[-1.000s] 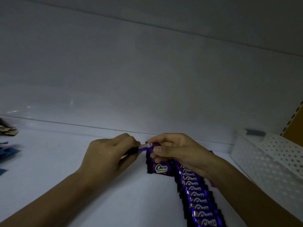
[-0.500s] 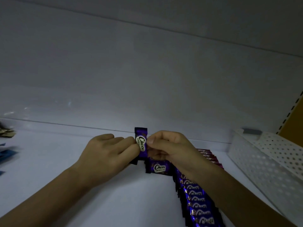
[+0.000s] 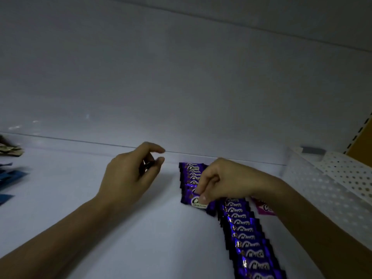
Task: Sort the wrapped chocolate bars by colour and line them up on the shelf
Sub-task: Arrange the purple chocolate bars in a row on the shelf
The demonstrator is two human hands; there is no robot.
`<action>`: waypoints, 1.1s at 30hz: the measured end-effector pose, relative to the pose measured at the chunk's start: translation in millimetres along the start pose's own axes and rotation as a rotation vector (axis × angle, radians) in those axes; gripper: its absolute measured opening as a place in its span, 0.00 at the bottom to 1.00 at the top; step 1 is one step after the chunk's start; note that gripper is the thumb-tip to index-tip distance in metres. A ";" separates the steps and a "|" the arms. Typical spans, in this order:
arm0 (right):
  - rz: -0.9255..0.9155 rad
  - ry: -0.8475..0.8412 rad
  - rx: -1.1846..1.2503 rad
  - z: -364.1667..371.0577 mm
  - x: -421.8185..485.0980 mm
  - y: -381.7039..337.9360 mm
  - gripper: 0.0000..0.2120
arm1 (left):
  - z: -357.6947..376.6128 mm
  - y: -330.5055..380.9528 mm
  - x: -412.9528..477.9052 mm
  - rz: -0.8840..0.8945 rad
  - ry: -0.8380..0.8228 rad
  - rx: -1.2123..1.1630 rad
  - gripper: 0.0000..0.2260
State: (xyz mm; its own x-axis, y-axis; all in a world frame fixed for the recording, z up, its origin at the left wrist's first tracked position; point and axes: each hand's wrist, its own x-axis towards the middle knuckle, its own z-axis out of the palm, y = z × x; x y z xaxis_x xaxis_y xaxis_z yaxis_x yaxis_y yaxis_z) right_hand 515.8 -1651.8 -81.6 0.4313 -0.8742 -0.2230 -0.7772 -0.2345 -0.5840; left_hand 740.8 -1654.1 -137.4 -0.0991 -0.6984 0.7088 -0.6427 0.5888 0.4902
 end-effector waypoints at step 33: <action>-0.217 0.271 0.800 9.7 -2.4 -18.2 0.12 | 6.0 20.5 -3.9 0.159 0.076 -0.222 0.05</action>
State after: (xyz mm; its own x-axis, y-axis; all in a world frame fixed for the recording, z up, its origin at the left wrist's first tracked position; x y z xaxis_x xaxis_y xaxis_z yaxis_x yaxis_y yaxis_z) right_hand 533.4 -1641.3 -78.1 0.3292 -0.9399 0.0910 -0.0915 -0.1276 -0.9876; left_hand 723.4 -1641.7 -133.2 -0.1224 -0.5628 0.8175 -0.4404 0.7689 0.4635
